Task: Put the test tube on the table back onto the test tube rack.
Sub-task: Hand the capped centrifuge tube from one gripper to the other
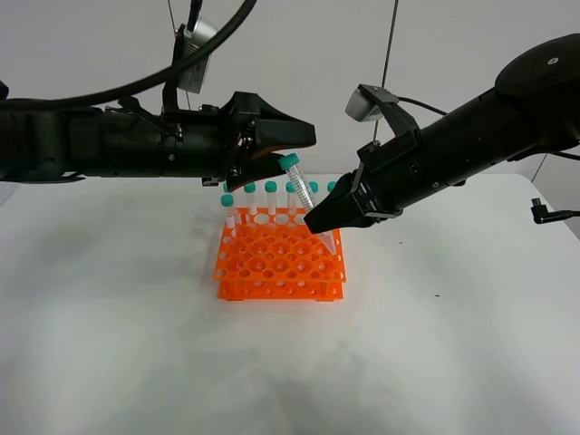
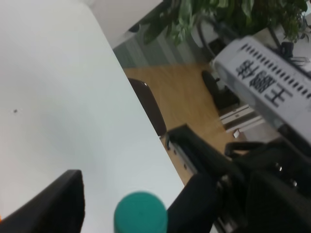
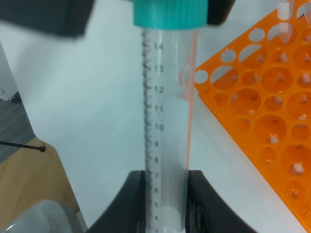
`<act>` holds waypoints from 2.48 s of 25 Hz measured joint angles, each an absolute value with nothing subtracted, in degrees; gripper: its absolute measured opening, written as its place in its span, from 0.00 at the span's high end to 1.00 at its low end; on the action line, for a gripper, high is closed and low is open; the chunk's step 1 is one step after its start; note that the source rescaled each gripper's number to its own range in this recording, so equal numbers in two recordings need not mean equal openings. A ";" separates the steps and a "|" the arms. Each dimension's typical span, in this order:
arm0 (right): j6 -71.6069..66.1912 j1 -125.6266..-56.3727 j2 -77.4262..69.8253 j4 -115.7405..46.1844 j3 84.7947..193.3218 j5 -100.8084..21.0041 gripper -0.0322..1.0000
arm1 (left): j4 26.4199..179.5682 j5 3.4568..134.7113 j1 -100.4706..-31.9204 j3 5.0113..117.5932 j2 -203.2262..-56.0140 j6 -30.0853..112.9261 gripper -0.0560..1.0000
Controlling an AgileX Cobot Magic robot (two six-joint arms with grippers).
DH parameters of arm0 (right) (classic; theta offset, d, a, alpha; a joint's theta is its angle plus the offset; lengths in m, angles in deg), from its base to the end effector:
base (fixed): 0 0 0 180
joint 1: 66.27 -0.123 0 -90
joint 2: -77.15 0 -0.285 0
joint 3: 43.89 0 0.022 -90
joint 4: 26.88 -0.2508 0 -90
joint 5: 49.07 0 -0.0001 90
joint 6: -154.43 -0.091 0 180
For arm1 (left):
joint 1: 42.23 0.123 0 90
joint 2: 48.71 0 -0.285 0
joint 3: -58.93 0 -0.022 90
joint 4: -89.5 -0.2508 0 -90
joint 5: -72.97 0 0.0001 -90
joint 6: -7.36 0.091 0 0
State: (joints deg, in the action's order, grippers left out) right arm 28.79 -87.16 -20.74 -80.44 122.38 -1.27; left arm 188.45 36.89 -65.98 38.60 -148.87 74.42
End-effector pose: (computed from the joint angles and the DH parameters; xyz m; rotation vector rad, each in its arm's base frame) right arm 0.2818 0.1657 0.2736 -0.9402 2.2750 0.8665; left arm 0.2945 -0.1875 0.2651 0.2472 2.1190 -1.2412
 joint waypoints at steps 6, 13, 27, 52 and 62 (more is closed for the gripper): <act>28.79 -87.16 -20.74 -80.44 122.38 -1.31 0.95 | 188.45 36.50 -65.98 39.10 -150.79 74.42 0.08; 28.40 -87.16 -20.74 -80.44 122.38 -1.31 0.95 | 188.45 34.96 -65.98 39.48 -152.80 74.42 0.11; 26.49 -87.16 -20.74 -80.19 122.38 -2.40 0.95 | 188.45 35.19 -65.83 40.08 -152.80 74.65 0.26; 25.74 -87.16 -20.74 -79.63 122.38 -2.53 0.95 | 188.45 33.66 -64.94 40.08 -152.80 75.94 0.68; 24.95 -87.16 -20.74 -79.52 122.38 -2.66 0.95 | 188.45 33.28 -64.91 40.08 -152.80 75.94 0.70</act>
